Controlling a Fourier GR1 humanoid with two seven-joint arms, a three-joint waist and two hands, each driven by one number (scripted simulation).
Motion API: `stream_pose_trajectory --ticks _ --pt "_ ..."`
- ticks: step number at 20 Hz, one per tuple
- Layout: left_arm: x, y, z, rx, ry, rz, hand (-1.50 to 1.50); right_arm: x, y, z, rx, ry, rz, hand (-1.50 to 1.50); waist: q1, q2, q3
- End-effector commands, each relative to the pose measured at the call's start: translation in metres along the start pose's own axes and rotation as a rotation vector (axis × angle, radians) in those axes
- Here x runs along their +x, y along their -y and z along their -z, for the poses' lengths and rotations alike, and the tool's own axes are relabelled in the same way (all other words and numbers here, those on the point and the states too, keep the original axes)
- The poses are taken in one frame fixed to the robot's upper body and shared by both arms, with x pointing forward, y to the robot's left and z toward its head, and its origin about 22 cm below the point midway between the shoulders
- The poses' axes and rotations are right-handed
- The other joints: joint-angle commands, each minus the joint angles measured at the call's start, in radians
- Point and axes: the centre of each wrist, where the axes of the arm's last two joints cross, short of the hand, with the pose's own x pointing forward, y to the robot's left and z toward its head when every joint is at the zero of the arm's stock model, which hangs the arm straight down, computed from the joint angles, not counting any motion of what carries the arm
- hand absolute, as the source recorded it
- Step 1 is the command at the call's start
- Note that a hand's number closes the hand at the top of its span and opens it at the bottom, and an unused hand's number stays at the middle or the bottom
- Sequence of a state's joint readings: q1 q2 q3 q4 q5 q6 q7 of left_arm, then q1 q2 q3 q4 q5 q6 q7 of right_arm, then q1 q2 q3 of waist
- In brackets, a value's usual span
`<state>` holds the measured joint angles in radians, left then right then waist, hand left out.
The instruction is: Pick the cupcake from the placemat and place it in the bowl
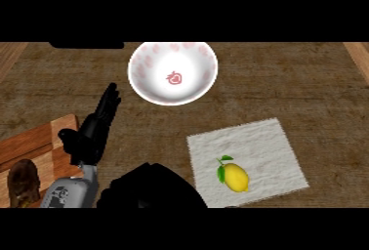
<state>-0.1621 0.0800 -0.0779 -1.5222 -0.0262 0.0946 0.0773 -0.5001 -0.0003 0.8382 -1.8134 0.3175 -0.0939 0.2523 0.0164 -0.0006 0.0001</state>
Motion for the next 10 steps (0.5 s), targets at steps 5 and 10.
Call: stream_pose_trajectory --ticks 5,10 --pt "-0.012 -0.011 -0.015 0.009 -0.005 -0.002 0.0 0.048 0.054 0.04 -0.089 -0.022 -0.143 1.5 -0.006 -0.001 -0.001" --pt "0.001 0.007 0.001 -0.013 -0.003 0.012 0.0 0.091 0.073 0.081 -0.155 -0.074 -0.162 1.5 0.002 -0.002 -0.002"
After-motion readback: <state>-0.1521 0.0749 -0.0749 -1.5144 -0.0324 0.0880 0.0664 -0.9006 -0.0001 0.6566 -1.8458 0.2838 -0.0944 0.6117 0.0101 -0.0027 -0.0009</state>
